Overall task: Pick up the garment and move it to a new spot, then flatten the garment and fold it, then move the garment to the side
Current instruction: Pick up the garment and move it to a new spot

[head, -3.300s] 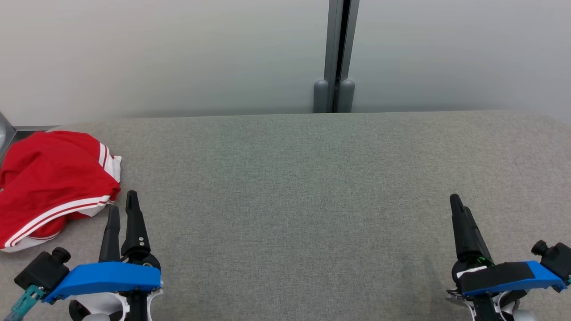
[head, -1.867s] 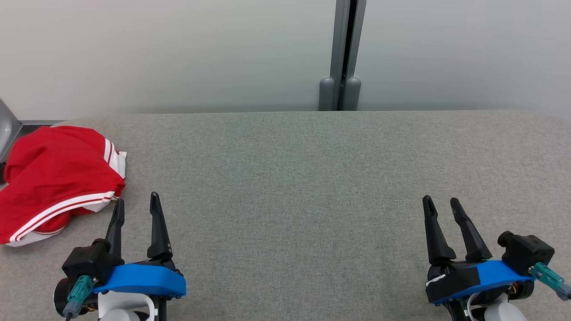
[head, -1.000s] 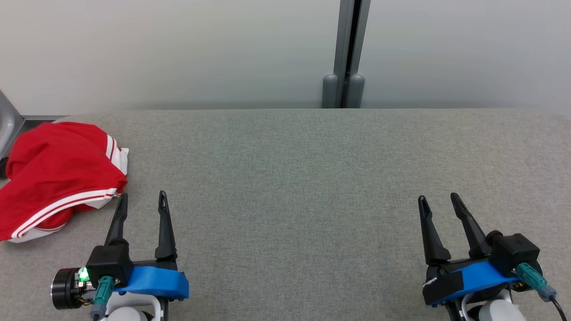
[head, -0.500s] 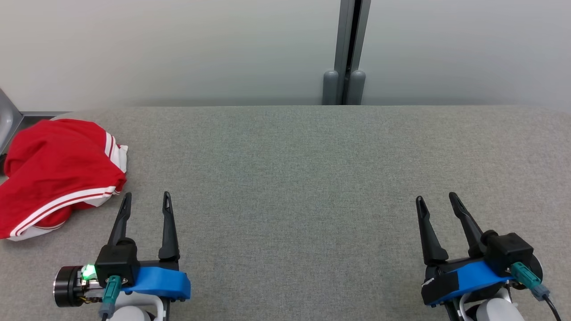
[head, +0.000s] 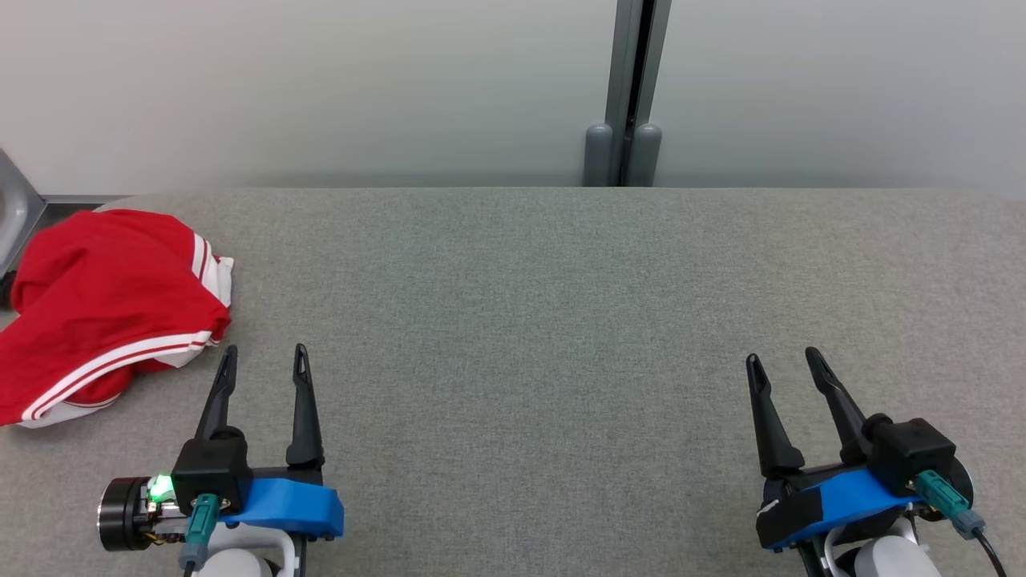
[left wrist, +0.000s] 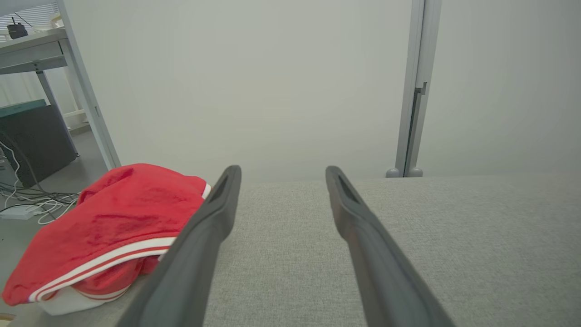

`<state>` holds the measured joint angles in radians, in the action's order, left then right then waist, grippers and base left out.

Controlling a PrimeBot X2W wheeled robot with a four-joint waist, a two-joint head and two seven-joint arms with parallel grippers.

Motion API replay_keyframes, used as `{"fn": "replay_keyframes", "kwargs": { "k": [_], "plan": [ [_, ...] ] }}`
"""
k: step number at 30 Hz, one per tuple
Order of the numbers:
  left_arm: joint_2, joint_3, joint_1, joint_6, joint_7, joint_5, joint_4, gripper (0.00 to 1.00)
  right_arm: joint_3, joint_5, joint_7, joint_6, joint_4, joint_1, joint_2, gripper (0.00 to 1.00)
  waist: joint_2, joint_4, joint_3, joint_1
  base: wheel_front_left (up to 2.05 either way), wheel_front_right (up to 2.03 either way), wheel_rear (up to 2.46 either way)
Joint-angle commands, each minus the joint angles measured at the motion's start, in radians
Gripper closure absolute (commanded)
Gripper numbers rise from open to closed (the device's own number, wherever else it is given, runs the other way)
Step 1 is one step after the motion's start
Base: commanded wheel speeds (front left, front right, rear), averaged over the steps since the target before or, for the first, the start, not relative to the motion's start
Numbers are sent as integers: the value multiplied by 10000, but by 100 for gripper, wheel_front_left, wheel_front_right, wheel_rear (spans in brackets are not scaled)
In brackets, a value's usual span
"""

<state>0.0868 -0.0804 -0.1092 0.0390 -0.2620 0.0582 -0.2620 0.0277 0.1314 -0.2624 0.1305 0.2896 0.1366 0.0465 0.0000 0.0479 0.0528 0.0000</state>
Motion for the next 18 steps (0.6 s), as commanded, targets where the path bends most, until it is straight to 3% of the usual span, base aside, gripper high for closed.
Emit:
{"fn": "replay_keyframes", "kwargs": {
  "k": [1,9,18],
  "plan": [
    [20,-15,-142,65,-45,14,-6,0,4,-27,-38,4,15,79,69,0,0,45,28,0,0,0,0],
    [49,33,-184,121,-39,32,63,0,111,-36,-37,4,-33,79,66,0,0,397,110,0,0,0,0],
    [106,262,-25,290,-39,114,171,0,189,-107,-37,4,-20,36,66,0,0,1294,200,0,0,0,0]
  ]
}}
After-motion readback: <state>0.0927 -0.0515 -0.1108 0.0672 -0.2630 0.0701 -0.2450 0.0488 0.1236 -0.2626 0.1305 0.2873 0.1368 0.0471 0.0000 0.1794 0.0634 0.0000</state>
